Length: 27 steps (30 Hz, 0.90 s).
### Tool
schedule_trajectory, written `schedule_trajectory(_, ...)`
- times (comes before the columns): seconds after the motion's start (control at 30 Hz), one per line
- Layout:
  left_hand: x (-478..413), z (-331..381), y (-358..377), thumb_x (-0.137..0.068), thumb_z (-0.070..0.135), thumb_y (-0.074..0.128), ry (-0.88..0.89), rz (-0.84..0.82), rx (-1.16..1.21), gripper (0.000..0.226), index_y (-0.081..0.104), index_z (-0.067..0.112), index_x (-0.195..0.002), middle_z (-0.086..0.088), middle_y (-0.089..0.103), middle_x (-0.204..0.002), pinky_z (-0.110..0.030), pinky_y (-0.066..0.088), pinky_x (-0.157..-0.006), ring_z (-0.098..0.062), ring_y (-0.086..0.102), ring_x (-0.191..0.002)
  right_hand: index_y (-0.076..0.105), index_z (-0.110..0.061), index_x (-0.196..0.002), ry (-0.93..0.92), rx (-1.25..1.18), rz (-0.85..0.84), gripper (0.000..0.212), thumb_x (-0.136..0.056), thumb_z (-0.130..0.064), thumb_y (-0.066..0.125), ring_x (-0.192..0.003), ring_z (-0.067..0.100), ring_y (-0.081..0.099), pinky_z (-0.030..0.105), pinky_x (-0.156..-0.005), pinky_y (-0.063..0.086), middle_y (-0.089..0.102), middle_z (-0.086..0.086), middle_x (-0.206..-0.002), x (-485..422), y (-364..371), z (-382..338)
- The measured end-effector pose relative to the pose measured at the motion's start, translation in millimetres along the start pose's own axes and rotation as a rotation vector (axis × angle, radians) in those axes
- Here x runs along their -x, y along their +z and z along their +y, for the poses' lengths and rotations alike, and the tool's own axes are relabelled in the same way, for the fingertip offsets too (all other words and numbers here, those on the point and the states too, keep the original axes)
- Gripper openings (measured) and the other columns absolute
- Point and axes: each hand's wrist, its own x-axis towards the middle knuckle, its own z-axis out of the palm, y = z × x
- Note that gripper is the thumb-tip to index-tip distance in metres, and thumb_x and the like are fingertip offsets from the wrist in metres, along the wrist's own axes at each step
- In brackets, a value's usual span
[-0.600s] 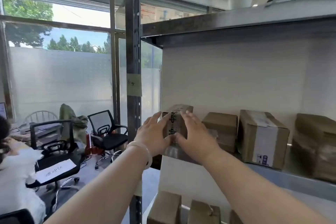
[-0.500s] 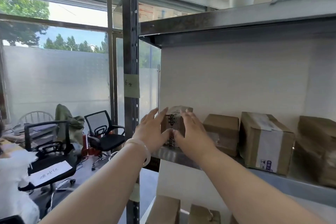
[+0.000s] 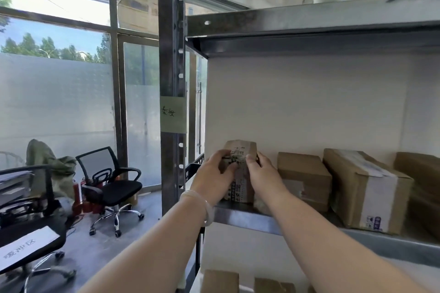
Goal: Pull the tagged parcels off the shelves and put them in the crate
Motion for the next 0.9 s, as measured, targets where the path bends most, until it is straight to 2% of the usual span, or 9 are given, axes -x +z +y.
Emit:
schedule_trajectory(0.13, 4.1, 2.4, -10.5, -0.093, 0.042, 0.058, 0.011, 0.052, 0.175, 0.027, 0.057, 0.039, -0.119, 0.006, 0.062, -0.118, -0.029, 0.056, -0.082, -0.006, 0.062, -0.096, 0.041, -0.033, -0.144, -0.115, -0.121, 0.075, 0.047, -0.099, -0.041, 0.049, -0.122, 0.012, 0.051, 0.025, -0.094, 0.046, 0.053, -0.009, -0.137, 18.3, 5.9, -3.1)
schedule_trajectory(0.2, 8.4, 3.6, -18.0, -0.093, 0.044, 0.059, 0.021, 0.052, 0.220, 0.023, 0.058, 0.040, -0.115, 0.009, 0.063, -0.114, -0.024, 0.054, -0.075, -0.004, 0.062, -0.094, 0.045, -0.037, -0.140, -0.206, -0.121, 0.120, 0.042, -0.099, -0.034, 0.051, -0.110, -0.010, 0.053, 0.004, -0.078, 0.043, 0.055, -0.030, -0.117, 32.2, 10.8, -3.5)
schedule_trajectory(0.27, 13.3, 4.6, -25.0, -0.091, 0.049, 0.059, 0.045, 0.034, 0.232, 0.027, 0.058, 0.041, -0.117, 0.013, 0.064, -0.114, -0.024, 0.053, -0.077, -0.004, 0.062, -0.097, 0.048, -0.038, -0.137, -0.280, -0.127, 0.160, 0.040, -0.099, -0.027, 0.050, -0.103, -0.023, 0.050, -0.003, -0.072, 0.039, 0.058, -0.036, -0.109, 45.8, 15.1, -3.1)
schedule_trajectory(0.4, 23.2, 12.6, -33.7, -0.071, 0.072, 0.060, 0.043, -0.056, 0.329, 0.067, 0.052, 0.041, -0.130, 0.006, 0.062, -0.122, -0.037, 0.056, -0.089, -0.012, 0.064, -0.104, 0.034, -0.053, -0.141, -0.343, -0.096, 0.176, 0.054, -0.094, -0.039, 0.055, -0.128, -0.009, 0.041, 0.018, -0.101, 0.040, 0.044, -0.027, -0.140, 75.3, 18.4, -0.8)
schedule_trajectory(0.53, 33.4, 22.2, -38.2, -0.054, 0.077, 0.066, 0.048, -0.119, 0.353, 0.094, 0.041, 0.043, -0.138, -0.004, 0.059, -0.123, -0.040, 0.056, -0.089, -0.019, 0.065, -0.101, 0.031, -0.062, -0.138, -0.412, 0.063, 0.198, 0.049, -0.092, -0.053, 0.045, -0.135, -0.013, 0.025, 0.026, -0.110, 0.027, 0.029, -0.036, -0.146, 99.3, 15.4, -5.2)
schedule_trajectory(0.63, 37.7, 24.2, -40.9, -0.066, 0.061, 0.076, 0.046, -0.101, 0.397, 0.080, 0.044, 0.042, -0.137, -0.002, 0.061, -0.120, -0.041, 0.056, -0.090, -0.018, 0.065, -0.100, 0.035, -0.059, -0.138, -0.403, 0.073, 0.220, 0.046, -0.094, -0.048, 0.045, -0.133, -0.011, 0.030, 0.025, -0.110, 0.029, 0.036, -0.031, -0.144, 107.9, 7.2, -8.5)
schedule_trajectory(0.77, 49.5, 30.5, -40.4, -0.076, 0.044, 0.076, -0.025, -0.098, 0.676, 0.053, 0.052, 0.046, -0.123, 0.006, 0.065, -0.110, -0.042, 0.053, -0.096, -0.016, 0.065, -0.105, 0.027, -0.038, -0.150, -0.253, 0.041, 0.431, 0.067, -0.092, -0.035, 0.061, -0.132, -0.002, 0.031, 0.021, -0.106, 0.029, 0.033, -0.016, -0.147, 108.0, -13.8, -13.5)
schedule_trajectory(0.83, 57.6, 34.7, -36.7, -0.084, 0.035, 0.073, -0.059, -0.145, 0.834, 0.047, 0.049, 0.045, -0.123, 0.002, 0.065, -0.114, -0.046, 0.053, -0.097, -0.020, 0.065, -0.108, 0.027, -0.032, -0.151, -0.141, -0.082, 0.386, 0.073, -0.090, -0.034, 0.066, -0.130, 0.006, 0.041, 0.023, -0.103, 0.035, 0.040, -0.009, -0.147, 107.5, -25.6, -16.0)
schedule_trajectory(0.9, 63.5, 37.5, -31.9, -0.089, 0.035, 0.068, -0.108, -0.161, 0.909, 0.044, 0.048, 0.046, -0.127, 0.001, 0.064, -0.117, -0.047, 0.055, -0.093, -0.018, 0.067, -0.105, 0.039, -0.036, -0.145, -0.071, -0.177, 0.258, 0.063, -0.088, -0.041, 0.065, -0.110, -0.003, 0.054, 0.016, -0.084, 0.044, 0.054, -0.016, -0.130, 110.5, -33.3, -15.9)
